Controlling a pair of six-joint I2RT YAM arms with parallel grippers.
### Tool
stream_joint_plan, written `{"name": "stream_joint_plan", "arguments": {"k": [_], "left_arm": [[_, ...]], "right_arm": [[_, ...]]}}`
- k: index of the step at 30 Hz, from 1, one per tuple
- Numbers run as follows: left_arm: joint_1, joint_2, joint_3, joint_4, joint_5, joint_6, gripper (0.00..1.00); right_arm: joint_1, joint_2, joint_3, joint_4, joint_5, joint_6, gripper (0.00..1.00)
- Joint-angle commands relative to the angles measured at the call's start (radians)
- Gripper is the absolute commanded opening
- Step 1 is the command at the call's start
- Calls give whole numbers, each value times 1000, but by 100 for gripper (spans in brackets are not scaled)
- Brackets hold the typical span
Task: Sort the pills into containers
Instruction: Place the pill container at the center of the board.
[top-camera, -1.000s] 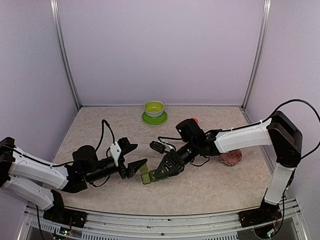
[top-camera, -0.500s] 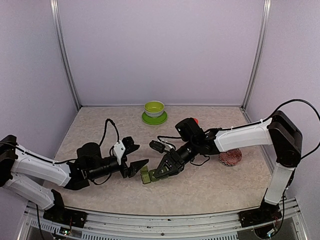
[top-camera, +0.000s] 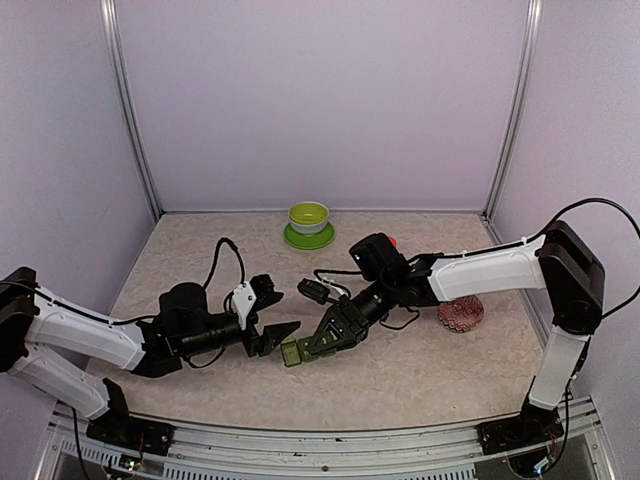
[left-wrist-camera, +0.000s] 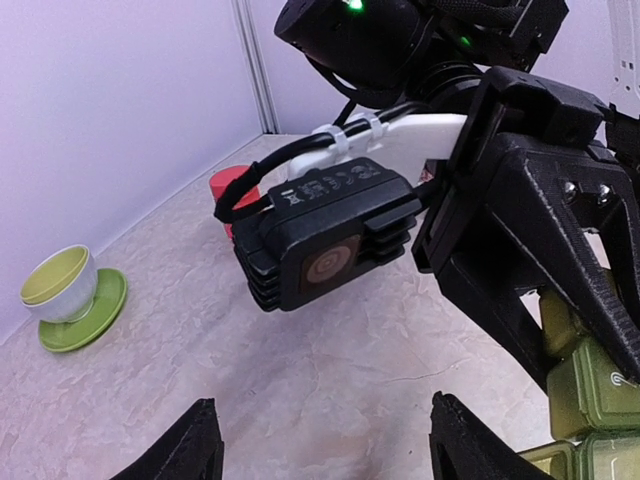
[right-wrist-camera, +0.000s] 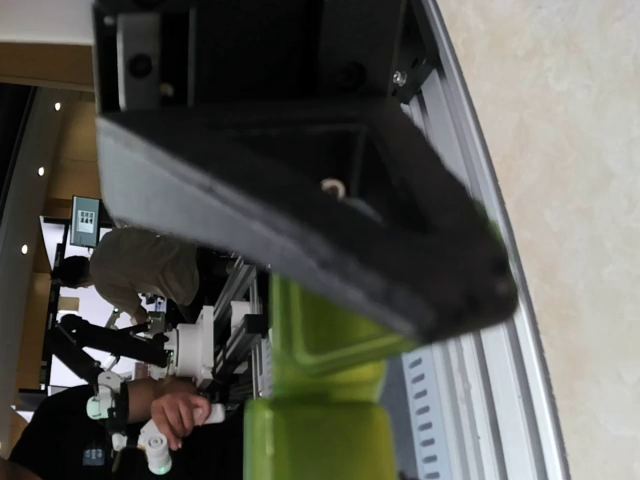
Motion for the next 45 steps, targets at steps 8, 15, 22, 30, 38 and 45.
{"name": "stream_joint_plan", "arguments": {"k": [8, 15, 22, 30, 38, 45], "left_arm": [[34, -117, -90, 112, -313, -83, 76], [37, -212, -159, 169, -483, -93, 96], [37, -211, -154, 156, -502, -100, 99], [39, -217, -156, 150, -501, -100, 99], [39, -217, -156, 149, -497, -111, 99], [39, -214, -159, 155, -495, -115, 99]], "right_arm": [[-19, 0, -9, 49, 7, 20, 20], [-66, 44, -1, 95, 51, 66, 20], [-140, 164, 84, 85, 111, 82, 22], [-205, 319, 222, 84, 180, 135, 23], [-243, 438, 304, 106, 205, 200, 24], [-258, 486, 356, 92, 220, 213, 29]]}}
